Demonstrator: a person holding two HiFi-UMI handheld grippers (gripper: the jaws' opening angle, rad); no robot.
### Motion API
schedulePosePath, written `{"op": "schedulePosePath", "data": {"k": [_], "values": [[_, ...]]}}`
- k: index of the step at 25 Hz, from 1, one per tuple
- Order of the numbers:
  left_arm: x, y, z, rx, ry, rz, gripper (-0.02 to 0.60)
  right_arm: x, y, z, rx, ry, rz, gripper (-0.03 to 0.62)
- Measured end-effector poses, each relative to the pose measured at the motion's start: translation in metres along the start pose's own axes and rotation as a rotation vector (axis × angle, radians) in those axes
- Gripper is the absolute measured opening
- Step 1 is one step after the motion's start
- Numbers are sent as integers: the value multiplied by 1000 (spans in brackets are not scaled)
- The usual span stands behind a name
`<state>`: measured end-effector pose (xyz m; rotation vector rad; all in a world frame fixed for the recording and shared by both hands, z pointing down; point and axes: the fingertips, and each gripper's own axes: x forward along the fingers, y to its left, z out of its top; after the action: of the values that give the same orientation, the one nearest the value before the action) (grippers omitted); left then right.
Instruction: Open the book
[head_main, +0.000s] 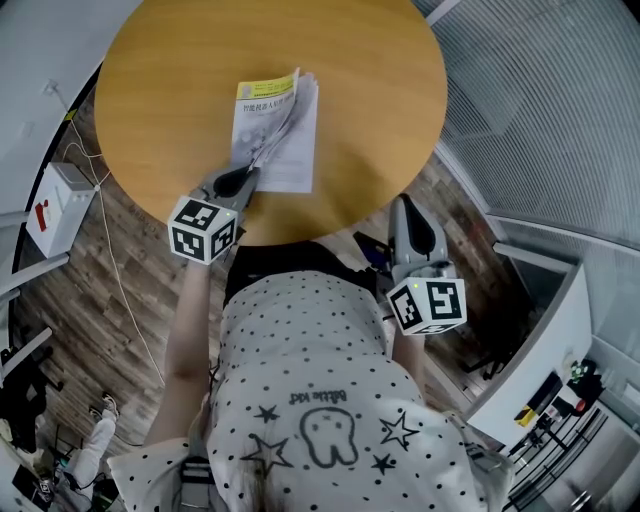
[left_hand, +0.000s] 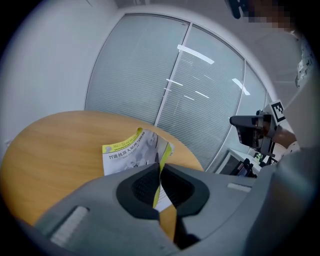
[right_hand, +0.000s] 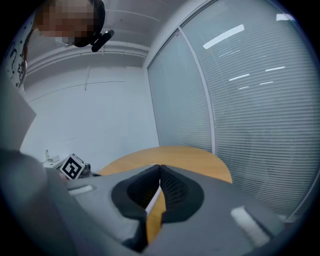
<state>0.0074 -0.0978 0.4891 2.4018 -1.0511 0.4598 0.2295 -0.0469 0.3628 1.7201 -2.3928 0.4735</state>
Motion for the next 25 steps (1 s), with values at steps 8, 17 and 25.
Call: {"op": "schedulePosePath", "data": {"k": [8, 17, 25], "values": [[-27, 29, 13, 25, -67, 111, 17, 6, 26, 5, -4, 0, -7, 5], [-71, 73, 9, -46, -105, 215, 18, 21, 65, 16, -18, -5, 6, 5], [-90, 94, -8, -98, -119, 272, 18, 30, 89, 15, -30, -2, 5, 5]]}}
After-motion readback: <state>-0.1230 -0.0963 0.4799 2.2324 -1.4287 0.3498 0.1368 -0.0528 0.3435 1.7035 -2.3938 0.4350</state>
